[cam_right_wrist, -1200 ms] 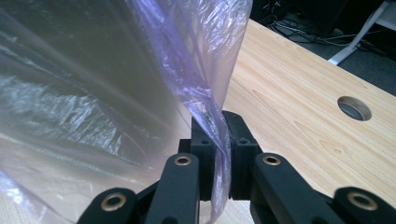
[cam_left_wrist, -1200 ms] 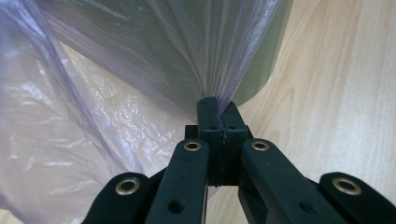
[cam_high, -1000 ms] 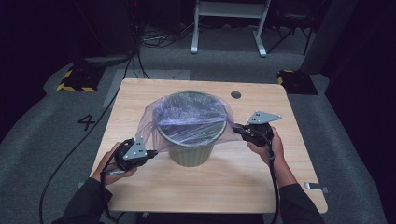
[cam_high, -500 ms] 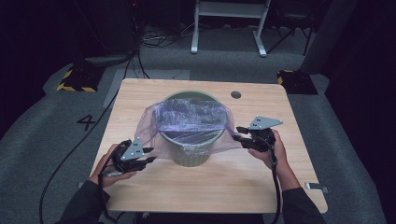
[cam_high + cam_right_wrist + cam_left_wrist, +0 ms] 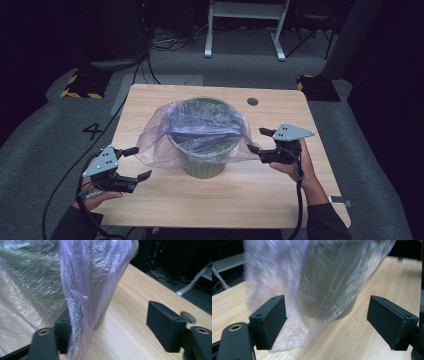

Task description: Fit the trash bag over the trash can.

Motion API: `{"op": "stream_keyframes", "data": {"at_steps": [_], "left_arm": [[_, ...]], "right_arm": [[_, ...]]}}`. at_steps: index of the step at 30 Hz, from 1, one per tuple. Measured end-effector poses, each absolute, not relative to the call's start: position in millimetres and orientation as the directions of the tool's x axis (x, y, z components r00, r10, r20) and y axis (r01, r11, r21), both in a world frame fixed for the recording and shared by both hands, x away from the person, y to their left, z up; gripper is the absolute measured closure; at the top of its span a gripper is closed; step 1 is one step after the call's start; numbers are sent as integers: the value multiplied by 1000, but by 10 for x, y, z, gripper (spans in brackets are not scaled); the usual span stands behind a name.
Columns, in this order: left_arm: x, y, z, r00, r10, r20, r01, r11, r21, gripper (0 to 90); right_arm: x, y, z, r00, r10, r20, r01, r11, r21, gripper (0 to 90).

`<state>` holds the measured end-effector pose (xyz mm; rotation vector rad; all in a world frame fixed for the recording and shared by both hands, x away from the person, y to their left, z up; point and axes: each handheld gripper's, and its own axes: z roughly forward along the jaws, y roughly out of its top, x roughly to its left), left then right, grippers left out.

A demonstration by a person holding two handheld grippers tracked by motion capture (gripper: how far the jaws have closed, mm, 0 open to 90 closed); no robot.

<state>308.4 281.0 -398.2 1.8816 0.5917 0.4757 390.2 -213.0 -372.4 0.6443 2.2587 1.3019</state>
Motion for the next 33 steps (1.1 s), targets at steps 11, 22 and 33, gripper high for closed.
{"op": "stream_keyframes", "data": {"at_steps": [11, 22, 33], "left_arm": [[3250, 2754, -3658, 713, 691, 118, 159, -324, 932, 170], [3650, 2539, -3654, 725, 670, 160, 194, -421, 886, 410], [3892, 2445, -3607, 710, 680, 183, 150, -400, 904, 804]], "right_arm": [[3826, -2151, -3530, -802, 574, -166, 81, 381, 921, 210], [3840, -1991, -3352, -764, 586, -268, 14, 431, 902, 490], [4135, -1871, -3319, -741, 625, -246, 96, 460, 883, 860]]}}
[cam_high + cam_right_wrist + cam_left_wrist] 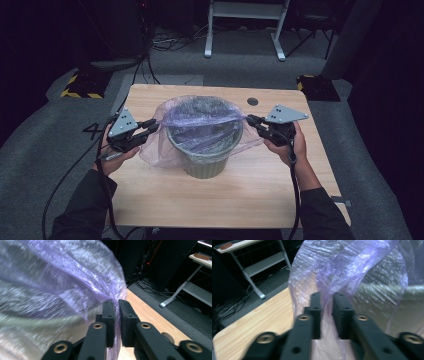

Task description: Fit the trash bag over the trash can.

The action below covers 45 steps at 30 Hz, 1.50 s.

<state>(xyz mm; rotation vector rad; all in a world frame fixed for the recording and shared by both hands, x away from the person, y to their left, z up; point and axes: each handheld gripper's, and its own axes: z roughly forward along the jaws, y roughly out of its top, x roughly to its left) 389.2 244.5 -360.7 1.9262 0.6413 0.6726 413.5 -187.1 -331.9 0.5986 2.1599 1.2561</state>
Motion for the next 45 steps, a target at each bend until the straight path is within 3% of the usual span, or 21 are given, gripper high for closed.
{"op": "stream_keyframes", "data": {"at_steps": [4, 24, 35, 38, 40, 45], "left_arm": [[4009, 2380, -3587, 706, 680, 198, 149, -416, 897, 892], [4667, 2076, -3717, 681, 725, 106, 261, -376, 889, 898], [4857, 2017, -3926, 713, 702, 3, 363, -373, 854, 899], [4853, 1986, -3960, 719, 694, 12, 368, -396, 841, 898], [4822, 1999, -3949, 710, 704, 10, 370, -385, 846, 827], [4648, 2114, -3942, 718, 695, 43, 337, -400, 852, 755]], "right_arm": [[4281, -1858, -3336, -725, 655, -213, 135, 439, 888, 896], [4881, -1844, -3611, -666, 745, -30, 333, 333, 882, 900], [5016, -1720, -3836, -685, 728, 11, 419, 382, 824, 900], [5011, -1701, -3876, -697, 717, 22, 429, 392, 814, 900], [4977, -1701, -3887, -704, 710, 13, 419, 401, 814, 870], [4851, -1812, -3862, -708, 706, -14, 379, 396, 836, 849]]}}
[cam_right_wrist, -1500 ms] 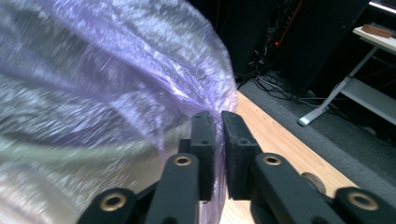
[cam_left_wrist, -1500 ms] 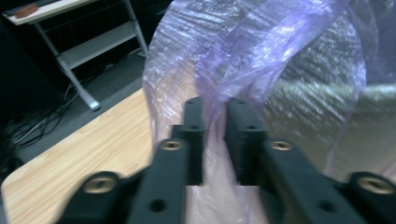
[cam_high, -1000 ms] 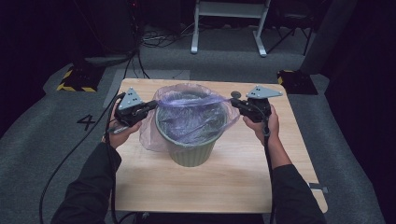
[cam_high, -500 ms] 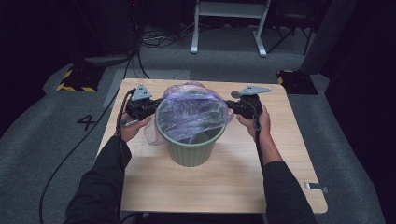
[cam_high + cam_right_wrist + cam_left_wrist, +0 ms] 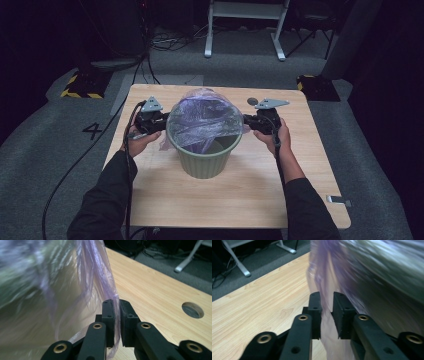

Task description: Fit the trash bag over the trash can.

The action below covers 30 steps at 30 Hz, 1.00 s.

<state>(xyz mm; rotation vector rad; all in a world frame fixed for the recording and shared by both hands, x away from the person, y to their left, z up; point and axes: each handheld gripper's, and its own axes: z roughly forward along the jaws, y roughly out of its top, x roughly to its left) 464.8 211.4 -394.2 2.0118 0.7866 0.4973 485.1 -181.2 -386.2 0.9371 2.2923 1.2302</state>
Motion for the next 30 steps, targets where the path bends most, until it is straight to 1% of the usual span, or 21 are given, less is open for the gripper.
{"op": "stream_keyframes", "data": {"at_steps": [1, 4, 5, 6, 7, 8, 10, 11, 13, 16, 18, 20, 22, 23, 24, 25, 26, 28, 29, 30], "left_arm": [[4603, 2143, -3947, 719, 693, 49, 333, -406, 851, 721], [4468, 2216, -4020, 720, 687, 96, 324, -455, 829, 724], [4445, 2235, -4034, 718, 690, 97, 327, -456, 828, 694], [4408, 2264, -4041, 714, 694, 86, 332, -445, 832, 646], [4364, 2300, -4035, 716, 694, 73, 331, -429, 841, 568], [4310, 2336, -4022, 722, 688, 70, 317, -419, 851, 563], [4184, 2389, -3983, 727, 681, 91, 280, -415, 866, 529], [4130, 2419, -3960, 737, 670, 92, 268, -415, 869, 512], [4028, 2466, -3910, 743, 662, 97, 252, -411, 876, 461], [3872, 2491, -3840, 773, 628, 97, 222, -410, 884, 419], [3782, 2477, -3811, 792, 601, 102, 210, -425, 881, 367], [3684, 2460, -3797, 800, 590, 109, 198, -430, 881, 315], [3619, 2444, -3795, 816, 570, 100, 192, -430, 882, 277], [3580, 2423, -3795, 816, 567, 112, 185, -441, 878, 231], [3541, 2405, -3796, 822, 557, 119, 174, -444, 879, 206], [3494, 2371, -3801, 840, 530, 115, 158, -443, 882, 205], [3482, 2350, -3802, 843, 523, 123, 152, -452, 879, 201], [3472, 2300, -3807, 842, 523, 134, 150, -465, 873, 198], [3475, 2280, -3812, 844, 521, 131, 151, -464, 873, 214], [3480, 2257, -3819, 843, 518, 143, 145, -474, 868, 233]], "right_arm": [[4823, -1845, -3851, -708, 706, -22, 367, 394, 842, 857], [4767, -1931, -3836, -706, 707, -35, 343, 384, 857, 889], [4752, -1948, -3837, -709, 704, -36, 342, 388, 856, 886], [4743, -1953, -3838, -710, 703, -39, 342, 393, 853, 861], [4729, -1958, -3838, -714, 699, -39, 343, 399, 850, 804], [4708, -1963, -3833, -713, 700, -47, 336, 400, 853, 736], [4651, -1990, -3808, -708, 705, -55, 321, 390, 863, 704], [4628, -2008, -3788, -704, 708, -64, 310, 387, 868, 661], [4576, -2049, -3735, -702, 708, -75, 292, 382, 877, 642], [4463, -2099, -3630, -699, 707, -107, 241, 373, 896, 635], [4392, -2124, -3557, -712, 692, -118, 209, 370, 905, 593], [4332, -2133, -3492, -707, 694, -137, 194, 377, 906, 503], [4258, -2146, -3447, -759, 638, -133, 152, 372, 916, 479], [4219, -2139, -3436, -779, 610, -146, 129, 384, 914, 438], [4179, -2124, -3431, -801, 579, -153, 116, 401, 909, 404], [4140, -2112, -3434, -820, 548, -164, 98, 417, 904, 393], [4086, -2087, -3450, -838, 516, -179, 78, 437, 896, 348], [4053, -2055, -3473, -853, 483, -197, 62, 469, 881, 309], [4043, -2042, -3485, -855, 475, -211, 52, 483, 874, 289], [4035, -2030, -3496, -859, 463, -218, 46, 495, 868, 290]]}}
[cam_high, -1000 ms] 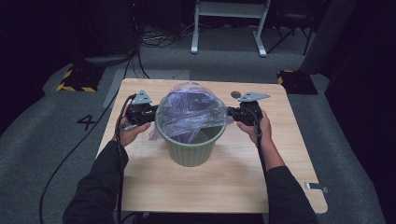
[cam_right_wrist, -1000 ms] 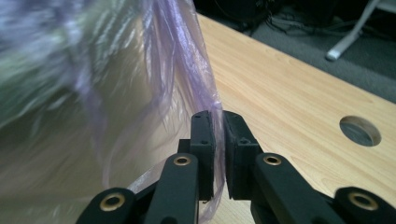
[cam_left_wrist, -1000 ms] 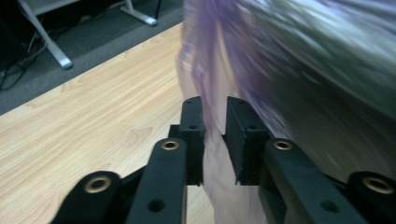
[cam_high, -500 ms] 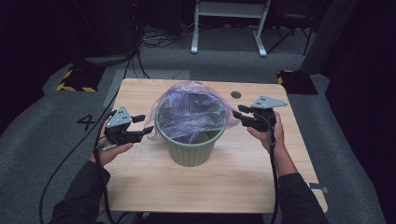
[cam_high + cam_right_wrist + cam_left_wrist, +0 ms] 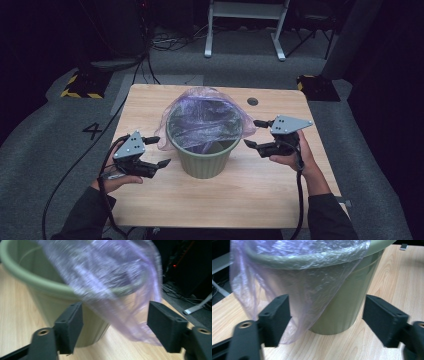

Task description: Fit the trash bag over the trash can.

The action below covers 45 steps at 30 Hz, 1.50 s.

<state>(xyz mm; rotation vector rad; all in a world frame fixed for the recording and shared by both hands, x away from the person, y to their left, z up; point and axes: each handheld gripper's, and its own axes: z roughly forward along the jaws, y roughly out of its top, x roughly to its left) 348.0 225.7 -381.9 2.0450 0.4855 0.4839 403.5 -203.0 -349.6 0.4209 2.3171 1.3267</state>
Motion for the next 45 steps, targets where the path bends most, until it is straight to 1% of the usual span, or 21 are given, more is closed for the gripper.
{"op": "stream_keyframes", "data": {"at_steps": [1, 2, 3, 4, 6, 8, 9, 10, 17, 22, 25, 27, 29, 31, 33, 35, 37, 39, 43, 45], "left_arm": [[3486, 2230, -3827, 835, 527, 159, 142, -486, 863, 265], [3496, 2207, -3836, 829, 531, 173, 139, -496, 857, 345], [3506, 2185, -3844, 821, 536, 197, 132, -514, 847, 458], [3517, 2164, -3853, 806, 548, 224, 130, -532, 837, 536], [3536, 2137, -3878, 798, 548, 250, 117, -548, 828, 727], [3547, 2125, -3906, 798, 550, 245, 111, -535, 837, 849], [3549, 2122, -3924, 800, 548, 247, 108, -535, 838, 894], [3547, 2123, -3936, 802, 547, 242, 107, -530, 841, 897], [3469, 2124, -4058, 836, 500, 224, 88, -526, 846, 900], [3399, 2105, -4121, 861, 458, 219, 62, -523, 850, 900], [3325, 2141, -4111, 871, 439, 219, 43, -514, 857, 900], [3290, 2212, -4091, 880, 433, 193, 42, -477, 878, 899], [3279, 2236, -4100, 879, 436, 195, 48, -488, 871, 899], [3286, 2229, -4147, 890, 414, 190, 53, -508, 860, 899], [3285, 2183, -4200, 898, 392, 201, 50, -545, 837, 899], [3284, 2120, -4277, 903, 372, 217, 52, -594, 803, 899], [3300, 2093, -4341, 904, 374, 205, 69, -603, 795, 899], [3336, 2089, -4383, 903, 384, 195, 86, -604, 792, 899], [3409, 2084, -4449, 897, 402, 184, 113, -611, 783, 899], [3447, 2067, -4489, 889, 418, 187, 130, -622, 772, 898]], "right_arm": [[4029, -2019, -3509, -867, 445, -224, 37, 506, 862, 313], [4025, -2004, -3521, -867, 440, -235, 31, 518, 855, 350], [4022, -1987, -3529, -857, 449, -255, 24, 528, 849, 442], [4021, -1977, -3535, -847, 459, -269, 17, 529, 849, 562], [4024, -1957, -3549, -843, 464, -273, 13, 525, 851, 698], [4009, -1940, -3573, -840, 457, -293, -2, 538, 843, 825], [4004, -1937, -3587, -839, 457, -296, -1, 543, 840, 871], [3996, -1943, -3605, -846, 449, -287, 0, 538, 843, 900], [3896, -1972, -3777, -887, 399, -232, 20, 536, 844, 900], [3853, -2000, -3852, -902, 387, -192, 36, 510, 860, 900], [3809, -2025, -3898, -906, 374, -200, 30, 527, 849, 900], [3800, -2060, -3912, -906, 376, -193, 37, 525, 850, 900], [3806, -2109, -3926, -909, 381, -170, 52, 508, 860, 900], [3817, -2129, -3956, -918, 371, -138, 67, 490, 869, 900], [3809, -2109, -3985, -925, 356, -134, 66, 497, 865, 900], [3786, -2066, -4036, -929, 339, -150, 57, 532, 845, 900], [3769, -2034, -4108, -934, 323, -155, 57, 560, 826, 900], [3781, -2028, -4172, -934, 327, -145, 73, 571, 817, 900], [3832, -2038, -4255, -931, 349, -108, 116, 561, 820, 900], [3844, -2028, -4278, -928, 356, -109, 121, 566, 816, 900]]}}
